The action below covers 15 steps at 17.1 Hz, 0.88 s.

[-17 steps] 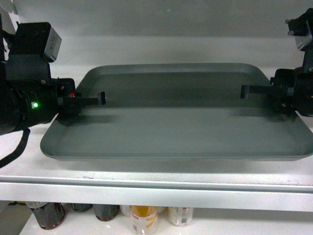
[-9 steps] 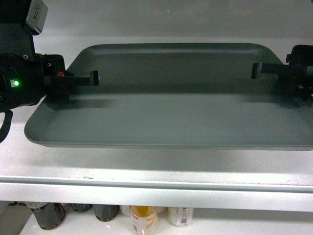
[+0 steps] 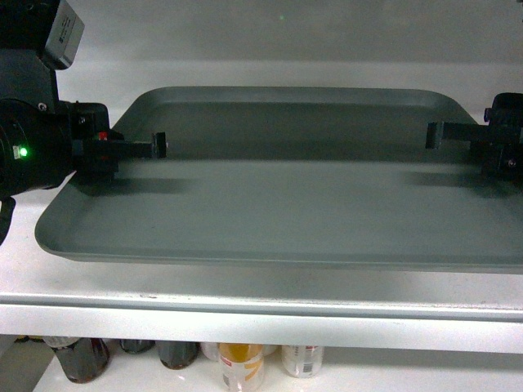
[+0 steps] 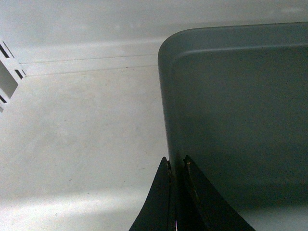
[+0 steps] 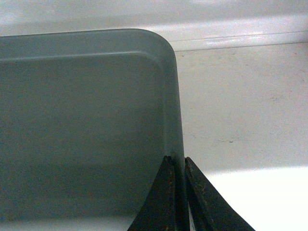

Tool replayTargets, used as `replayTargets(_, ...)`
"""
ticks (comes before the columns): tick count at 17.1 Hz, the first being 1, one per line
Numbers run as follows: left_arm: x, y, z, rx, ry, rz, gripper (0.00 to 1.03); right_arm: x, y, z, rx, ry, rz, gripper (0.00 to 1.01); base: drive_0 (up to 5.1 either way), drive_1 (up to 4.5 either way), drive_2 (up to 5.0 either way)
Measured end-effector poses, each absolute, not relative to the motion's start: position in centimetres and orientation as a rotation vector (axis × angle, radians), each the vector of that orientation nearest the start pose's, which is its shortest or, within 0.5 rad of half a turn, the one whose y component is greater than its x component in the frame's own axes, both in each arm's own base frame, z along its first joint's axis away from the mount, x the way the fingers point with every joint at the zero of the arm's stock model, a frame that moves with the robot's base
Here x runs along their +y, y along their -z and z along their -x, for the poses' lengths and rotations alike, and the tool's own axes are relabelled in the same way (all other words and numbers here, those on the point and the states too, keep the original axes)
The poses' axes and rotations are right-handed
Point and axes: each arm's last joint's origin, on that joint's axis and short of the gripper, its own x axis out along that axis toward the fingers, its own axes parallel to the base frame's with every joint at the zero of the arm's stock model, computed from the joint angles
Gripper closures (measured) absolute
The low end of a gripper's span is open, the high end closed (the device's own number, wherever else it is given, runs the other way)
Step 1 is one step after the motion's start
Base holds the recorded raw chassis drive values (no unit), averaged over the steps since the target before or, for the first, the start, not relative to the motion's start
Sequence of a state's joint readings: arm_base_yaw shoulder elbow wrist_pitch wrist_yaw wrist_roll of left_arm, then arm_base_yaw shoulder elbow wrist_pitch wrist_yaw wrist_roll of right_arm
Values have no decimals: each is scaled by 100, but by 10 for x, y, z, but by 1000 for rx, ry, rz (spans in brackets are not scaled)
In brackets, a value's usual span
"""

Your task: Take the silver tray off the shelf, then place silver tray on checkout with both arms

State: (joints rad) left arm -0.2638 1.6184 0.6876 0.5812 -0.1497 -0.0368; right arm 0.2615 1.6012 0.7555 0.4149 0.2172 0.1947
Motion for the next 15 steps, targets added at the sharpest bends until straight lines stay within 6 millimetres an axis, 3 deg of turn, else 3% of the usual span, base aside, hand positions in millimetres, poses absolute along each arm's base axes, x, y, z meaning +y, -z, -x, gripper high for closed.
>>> replayTargets(15,-79,-174,-308,340,109,-44,99,77,-183,-313,421,0,-93,98,0,-27,27)
